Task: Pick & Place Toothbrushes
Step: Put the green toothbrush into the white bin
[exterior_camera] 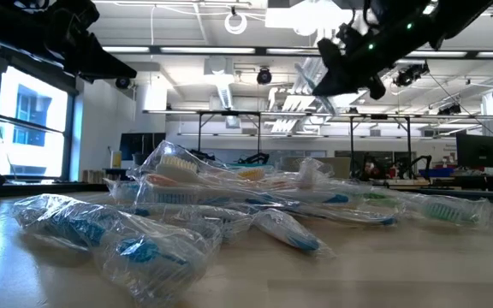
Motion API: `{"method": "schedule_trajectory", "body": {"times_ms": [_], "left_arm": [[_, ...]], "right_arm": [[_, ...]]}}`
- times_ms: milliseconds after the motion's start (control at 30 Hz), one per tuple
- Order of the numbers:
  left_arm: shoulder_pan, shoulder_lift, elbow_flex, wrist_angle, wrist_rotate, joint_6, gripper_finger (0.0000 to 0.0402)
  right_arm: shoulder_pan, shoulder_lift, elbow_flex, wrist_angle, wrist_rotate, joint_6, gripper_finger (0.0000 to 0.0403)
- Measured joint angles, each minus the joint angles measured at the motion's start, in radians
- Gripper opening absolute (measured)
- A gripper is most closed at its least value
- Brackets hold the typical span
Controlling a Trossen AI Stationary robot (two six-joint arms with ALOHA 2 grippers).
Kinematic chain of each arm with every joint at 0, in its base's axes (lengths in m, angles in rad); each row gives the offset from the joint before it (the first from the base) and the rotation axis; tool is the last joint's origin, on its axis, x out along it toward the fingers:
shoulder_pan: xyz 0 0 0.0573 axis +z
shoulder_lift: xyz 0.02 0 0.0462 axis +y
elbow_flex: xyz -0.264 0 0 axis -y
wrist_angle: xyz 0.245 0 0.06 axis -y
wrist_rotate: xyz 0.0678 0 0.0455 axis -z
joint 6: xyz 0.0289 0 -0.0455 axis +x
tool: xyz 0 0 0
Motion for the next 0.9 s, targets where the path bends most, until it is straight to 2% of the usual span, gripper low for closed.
{"method": "schedule_trajectory", "body": {"times_ms": [233,667,900], "left_arm": [[0.0,0.0,0.0,0.0,0.0,-0.01,0.0],[0.0,0.0,0.0,-0.007,0.0,-0.001,0.0],[0.0,0.0,0.0,-0.007,0.0,-0.001,0.0]], "right_arm": [[-0.042,0.091,0.0,0.039,-0.004,0.028,0.0019],[-0.108,0.112,0.0,0.054,-0.037,0.097,0.0019],[-0.116,0.23,0.0,0.097,-0.03,0.099,0.0019]]}}
